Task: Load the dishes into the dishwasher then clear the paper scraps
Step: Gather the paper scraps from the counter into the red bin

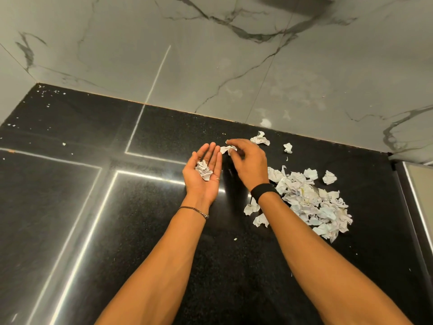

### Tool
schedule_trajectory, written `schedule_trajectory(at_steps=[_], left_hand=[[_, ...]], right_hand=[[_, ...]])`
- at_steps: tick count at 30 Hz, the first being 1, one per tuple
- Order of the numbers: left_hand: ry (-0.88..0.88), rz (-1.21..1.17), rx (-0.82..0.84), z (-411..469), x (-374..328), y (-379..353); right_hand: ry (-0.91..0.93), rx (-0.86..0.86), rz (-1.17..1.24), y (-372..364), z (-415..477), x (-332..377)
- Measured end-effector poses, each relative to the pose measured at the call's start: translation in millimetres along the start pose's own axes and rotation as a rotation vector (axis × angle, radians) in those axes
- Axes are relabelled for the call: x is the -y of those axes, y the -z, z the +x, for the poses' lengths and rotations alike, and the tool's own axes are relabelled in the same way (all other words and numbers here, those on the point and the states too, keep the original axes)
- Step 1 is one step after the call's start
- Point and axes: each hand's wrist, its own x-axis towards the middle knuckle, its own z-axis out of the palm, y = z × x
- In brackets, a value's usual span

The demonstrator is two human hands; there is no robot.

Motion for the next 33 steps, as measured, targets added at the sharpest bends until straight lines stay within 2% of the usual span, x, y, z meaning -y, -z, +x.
schedule_trajectory(at_steps=[3, 6, 9, 11, 14, 17, 19, 24, 26, 28, 31, 33], left_hand=[[-0.02, 0.04, -0.017, 0.3, -4.9, 1.5], [-0.066, 0.099, -0.034, 0.4, -11.0, 2.8], [-0.114, 0.133, -0.042, 1.4, -14.6, 4.5], [-0.123, 0.145, -0.039, 3.1, -13.3, 3.5], [-0.074, 0.084, -0.01, 5.9, -7.5, -2.3], [-0.028, -0.005, 0.008, 5.9, -6.0, -6.6], [-0.013, -0.059, 0.015, 5.5, -7.2, -8.2], [-0.01, -0.03, -0.01, 7.7, -12.1, -8.4], [-0.009, 0.018, -0.017, 7.3, -14.2, -7.7], [-0.009, 0.056, -0.014, 6.3, -15.4, -7.3], [-0.008, 0.078, -0.006, 6.5, -15.5, -6.2], [-0.008, 0.075, 0.002, 8.0, -13.2, -6.7]], right_hand=[[0.036, 0.214, -0.255, -6.7, 12.2, -15.1], [0.051, 0.179, -0.282, -9.6, 8.0, -20.9], [0.004, 0.031, -0.053, -4.9, -5.7, -12.9], [-0.011, 0.038, 0.151, 0.1, -17.8, 6.0], [0.075, 0.115, 0.233, 2.3, -31.5, 30.6], [0.027, 0.022, 0.299, 2.7, -20.3, 28.9], [-0.012, -0.02, 0.212, -0.2, 0.8, 13.6], [0.117, 0.277, -0.304, -17.0, 50.6, -19.9], [0.163, 0.273, -0.398, -19.7, 53.5, -22.5], [0.127, 0.216, -0.328, -18.5, 44.8, -17.7], [-0.016, 0.098, 0.014, -12.1, 19.4, 3.0], [-0.013, 0.072, 0.233, -5.1, -0.7, 22.8]])
